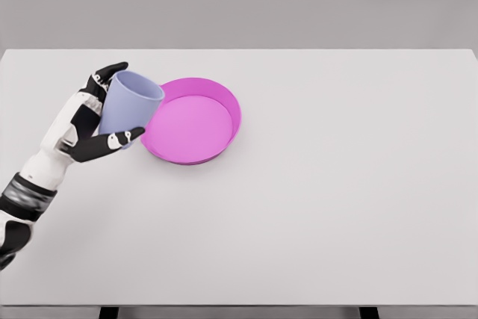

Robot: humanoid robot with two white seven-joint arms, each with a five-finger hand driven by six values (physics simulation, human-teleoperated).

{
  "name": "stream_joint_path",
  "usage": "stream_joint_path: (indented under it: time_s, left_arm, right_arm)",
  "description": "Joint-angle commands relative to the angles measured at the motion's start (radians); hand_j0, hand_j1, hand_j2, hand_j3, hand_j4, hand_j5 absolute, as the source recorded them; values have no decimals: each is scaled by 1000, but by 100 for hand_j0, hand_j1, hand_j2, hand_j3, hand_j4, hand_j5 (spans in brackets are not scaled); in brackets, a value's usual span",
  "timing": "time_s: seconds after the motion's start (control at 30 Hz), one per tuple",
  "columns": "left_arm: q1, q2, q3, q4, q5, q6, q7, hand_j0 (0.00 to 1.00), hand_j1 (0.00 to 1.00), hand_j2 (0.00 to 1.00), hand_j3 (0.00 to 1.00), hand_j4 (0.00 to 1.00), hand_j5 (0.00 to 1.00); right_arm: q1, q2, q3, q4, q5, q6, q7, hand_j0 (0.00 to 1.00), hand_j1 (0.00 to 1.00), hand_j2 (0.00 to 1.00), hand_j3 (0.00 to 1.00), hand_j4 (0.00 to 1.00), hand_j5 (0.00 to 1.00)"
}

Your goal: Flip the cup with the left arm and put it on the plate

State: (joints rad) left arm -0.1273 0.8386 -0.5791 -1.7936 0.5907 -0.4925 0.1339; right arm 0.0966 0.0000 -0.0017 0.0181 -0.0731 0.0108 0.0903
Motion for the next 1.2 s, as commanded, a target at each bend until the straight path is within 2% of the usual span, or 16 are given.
stream_joint_path:
  time_s: [0.0, 0.23, 0.47, 0.73, 1.0, 1.17]
  left_arm:
    - [-2, -12, 7, 0, -3, 0, 1, 74, 74, 74, 74, 74, 74]
    - [-20, -16, 12, 2, -34, 0, 52, 74, 74, 74, 74, 74, 74]
    - [-28, -45, 16, 10, -98, 3, 132, 75, 75, 75, 75, 75, 75]
    - [-29, -118, 13, 20, -83, 8, 136, 75, 75, 75, 75, 75, 75]
    - [-46, -216, 5, 82, -72, 9, 135, 75, 75, 75, 75, 75, 75]
    - [-57, -248, -4, 105, -61, 9, 132, 75, 75, 75, 75, 75, 75]
  right_arm:
    - [0, 0, 0, 0, 1, 0, 0, 100, 100, 100, 100, 100, 100]
    - [0, 0, 0, 0, 1, 0, 0, 100, 100, 100, 100, 100, 100]
    - [0, 0, 0, 0, 0, 0, 0, 100, 100, 100, 100, 100, 100]
    - [0, 0, 0, 0, 0, 0, 0, 100, 100, 100, 100, 100, 100]
    - [0, 0, 0, 0, 0, 0, 0, 100, 100, 100, 100, 100, 100]
    - [0, 0, 0, 0, 1, 0, 0, 100, 100, 100, 100, 100, 100]
